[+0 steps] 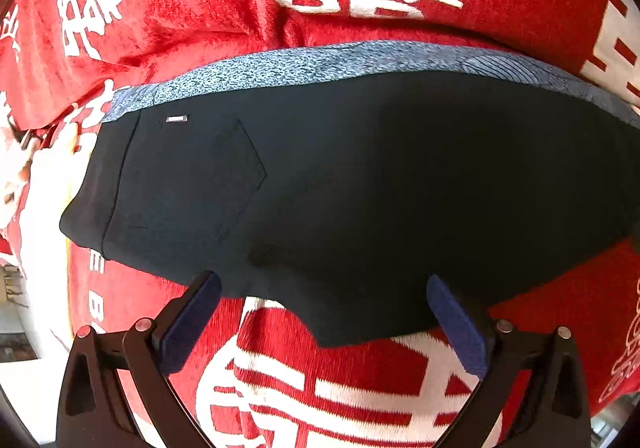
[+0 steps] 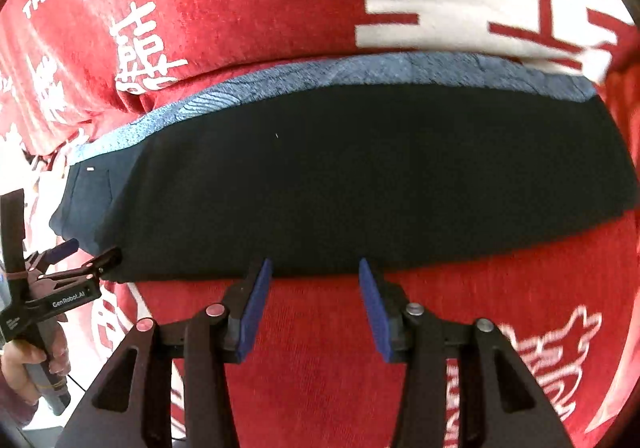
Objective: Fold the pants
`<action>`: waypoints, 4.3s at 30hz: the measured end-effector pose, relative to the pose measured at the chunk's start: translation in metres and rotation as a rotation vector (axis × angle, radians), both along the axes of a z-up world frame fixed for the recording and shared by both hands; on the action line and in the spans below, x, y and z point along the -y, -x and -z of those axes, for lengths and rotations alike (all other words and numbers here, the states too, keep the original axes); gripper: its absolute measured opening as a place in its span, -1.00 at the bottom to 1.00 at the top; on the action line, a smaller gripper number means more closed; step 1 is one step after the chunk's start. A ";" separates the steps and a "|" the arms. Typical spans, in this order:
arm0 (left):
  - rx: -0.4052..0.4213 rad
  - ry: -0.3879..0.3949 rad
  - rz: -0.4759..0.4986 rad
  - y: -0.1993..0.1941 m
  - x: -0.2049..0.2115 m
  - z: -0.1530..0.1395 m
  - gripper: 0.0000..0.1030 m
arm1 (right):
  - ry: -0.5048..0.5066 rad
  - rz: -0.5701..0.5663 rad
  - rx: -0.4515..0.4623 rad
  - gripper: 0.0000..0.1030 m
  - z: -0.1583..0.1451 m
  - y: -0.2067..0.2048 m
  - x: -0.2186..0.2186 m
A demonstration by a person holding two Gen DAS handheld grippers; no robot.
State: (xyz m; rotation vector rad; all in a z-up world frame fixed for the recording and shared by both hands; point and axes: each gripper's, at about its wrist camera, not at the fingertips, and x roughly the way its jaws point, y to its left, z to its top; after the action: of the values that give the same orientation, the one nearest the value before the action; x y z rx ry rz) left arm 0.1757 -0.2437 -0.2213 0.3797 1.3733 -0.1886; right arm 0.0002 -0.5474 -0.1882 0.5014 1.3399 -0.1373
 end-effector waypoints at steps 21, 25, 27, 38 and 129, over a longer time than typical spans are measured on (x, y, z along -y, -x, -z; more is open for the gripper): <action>-0.048 0.057 0.128 0.049 0.105 -0.034 1.00 | -0.111 0.227 -0.033 0.32 -0.005 0.073 0.043; -0.063 0.043 0.156 0.054 0.126 -0.030 1.00 | -0.128 0.259 -0.030 0.33 -0.005 0.086 0.052; -0.068 0.040 0.164 0.057 0.134 -0.029 1.00 | -0.138 0.278 -0.028 0.34 -0.004 0.094 0.058; -0.070 0.060 0.222 0.071 0.187 -0.027 1.00 | -0.181 0.392 -0.002 0.49 0.009 0.130 0.094; 0.081 0.221 0.156 0.041 0.109 -0.102 0.57 | 0.086 -0.041 0.335 -0.70 -0.086 -0.051 -0.024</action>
State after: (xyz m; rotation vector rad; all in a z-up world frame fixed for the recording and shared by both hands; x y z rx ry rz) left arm 0.1349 -0.3528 -0.1193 0.3061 1.2285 -0.4455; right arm 0.0515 -0.5235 -0.1023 0.4035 1.0114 -0.0723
